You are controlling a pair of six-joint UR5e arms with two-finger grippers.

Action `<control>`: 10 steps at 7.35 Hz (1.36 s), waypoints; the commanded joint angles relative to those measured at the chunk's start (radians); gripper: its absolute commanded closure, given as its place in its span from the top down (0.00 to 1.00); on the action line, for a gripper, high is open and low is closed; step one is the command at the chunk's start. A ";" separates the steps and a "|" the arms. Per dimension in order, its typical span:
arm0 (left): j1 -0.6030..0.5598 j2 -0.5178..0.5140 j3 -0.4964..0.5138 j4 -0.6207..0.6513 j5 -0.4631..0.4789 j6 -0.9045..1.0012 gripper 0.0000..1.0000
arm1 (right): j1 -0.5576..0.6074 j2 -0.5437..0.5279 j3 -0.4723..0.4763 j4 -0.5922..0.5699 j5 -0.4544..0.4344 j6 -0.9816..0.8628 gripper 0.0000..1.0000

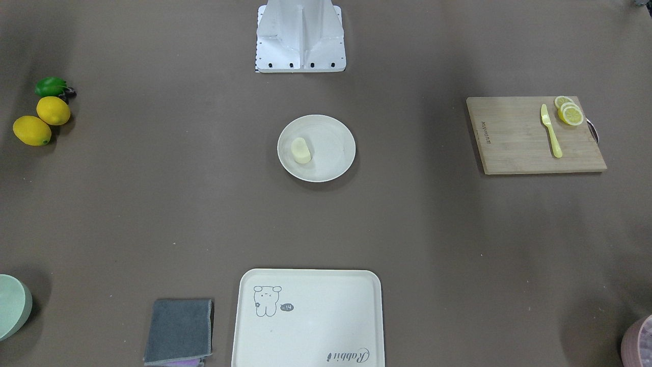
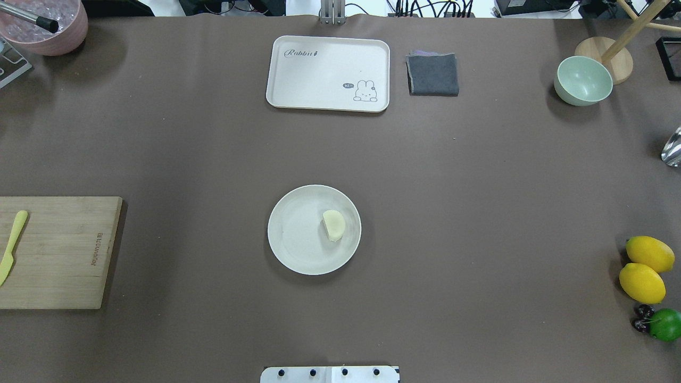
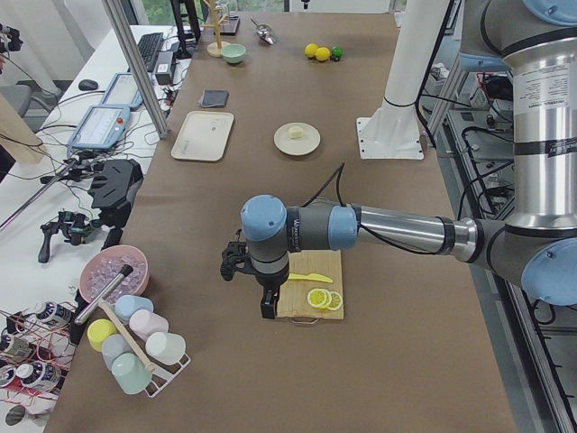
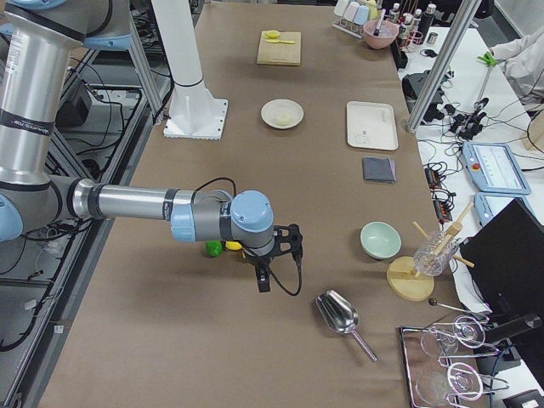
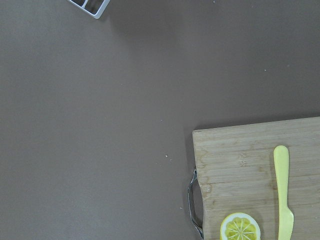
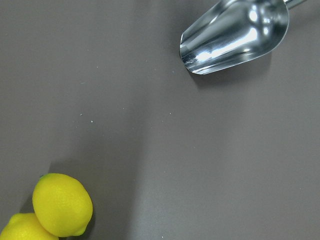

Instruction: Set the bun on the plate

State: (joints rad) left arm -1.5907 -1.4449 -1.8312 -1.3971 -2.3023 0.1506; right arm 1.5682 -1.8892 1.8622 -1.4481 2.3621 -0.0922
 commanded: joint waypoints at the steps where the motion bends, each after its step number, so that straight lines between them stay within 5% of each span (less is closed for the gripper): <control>1: -0.002 -0.011 -0.005 0.001 -0.002 -0.076 0.97 | 0.000 0.002 0.000 -0.003 0.000 0.000 1.00; 10: -0.002 -0.023 -0.022 0.001 -0.005 -0.157 0.97 | -0.010 -0.001 -0.014 -0.008 -0.015 -0.004 1.00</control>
State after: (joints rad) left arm -1.5923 -1.4680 -1.8483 -1.3959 -2.3065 -0.0063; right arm 1.5638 -1.8898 1.8490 -1.4556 2.3498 -0.0958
